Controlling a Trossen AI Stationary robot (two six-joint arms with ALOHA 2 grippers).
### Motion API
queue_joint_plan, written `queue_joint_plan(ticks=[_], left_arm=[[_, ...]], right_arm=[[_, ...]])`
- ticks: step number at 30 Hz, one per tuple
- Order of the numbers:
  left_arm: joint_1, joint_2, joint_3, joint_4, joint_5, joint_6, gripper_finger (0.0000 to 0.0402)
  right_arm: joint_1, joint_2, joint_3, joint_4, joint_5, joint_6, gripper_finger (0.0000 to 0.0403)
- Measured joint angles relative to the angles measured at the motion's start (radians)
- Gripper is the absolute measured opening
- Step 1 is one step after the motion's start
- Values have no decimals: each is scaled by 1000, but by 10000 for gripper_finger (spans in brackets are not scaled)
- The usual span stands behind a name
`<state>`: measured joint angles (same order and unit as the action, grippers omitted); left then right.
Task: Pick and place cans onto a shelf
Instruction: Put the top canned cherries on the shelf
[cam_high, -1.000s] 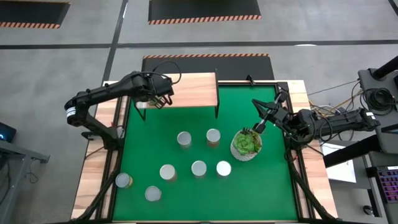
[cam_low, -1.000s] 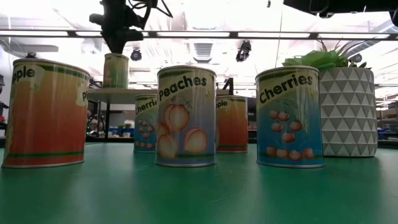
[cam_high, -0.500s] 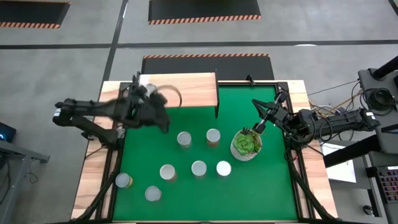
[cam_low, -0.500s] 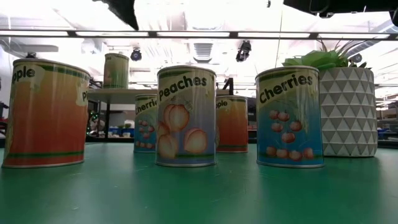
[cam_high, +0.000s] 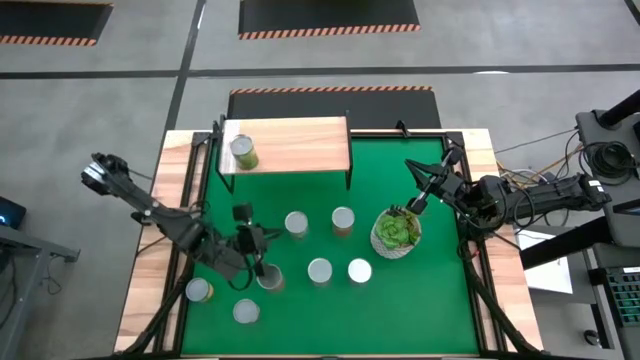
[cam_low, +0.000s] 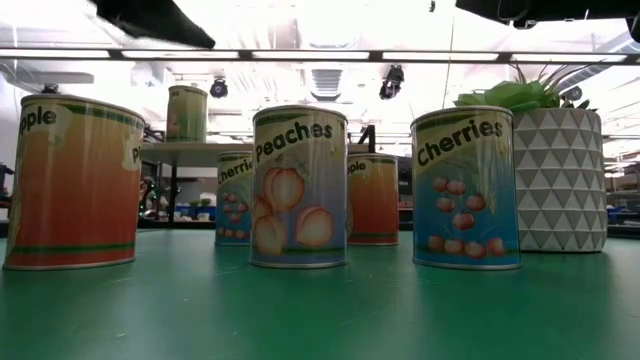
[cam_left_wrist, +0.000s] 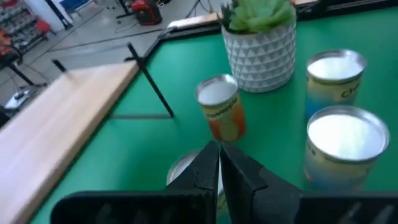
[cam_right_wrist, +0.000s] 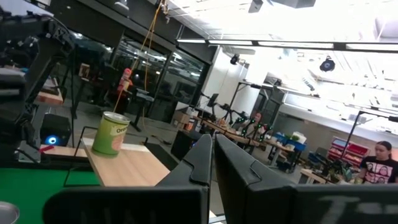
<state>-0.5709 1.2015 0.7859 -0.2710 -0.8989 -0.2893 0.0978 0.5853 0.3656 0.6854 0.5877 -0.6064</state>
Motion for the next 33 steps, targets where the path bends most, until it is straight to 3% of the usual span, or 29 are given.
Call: queue_joint_plan(ticks=[8, 12, 17, 22, 33], left_arm=[[9, 2, -29, 1, 0, -59, 0], [10, 7, -22, -21, 0, -57, 0], [10, 2, -9, -56, 0, -24, 0], [10, -57, 9, -61, -19, 95, 0], [9, -280, -32, -61, -401, 159, 0]], right_arm=[[0, 0, 0, 0, 0, 5, 9], [0, 7, 0, 0, -7, 98, 9], [0, 64, 8, -9, -181, 143, 9], [0, 187, 132, -114, -202, 230, 9], [0, 542, 579, -651, -199, 412, 9]])
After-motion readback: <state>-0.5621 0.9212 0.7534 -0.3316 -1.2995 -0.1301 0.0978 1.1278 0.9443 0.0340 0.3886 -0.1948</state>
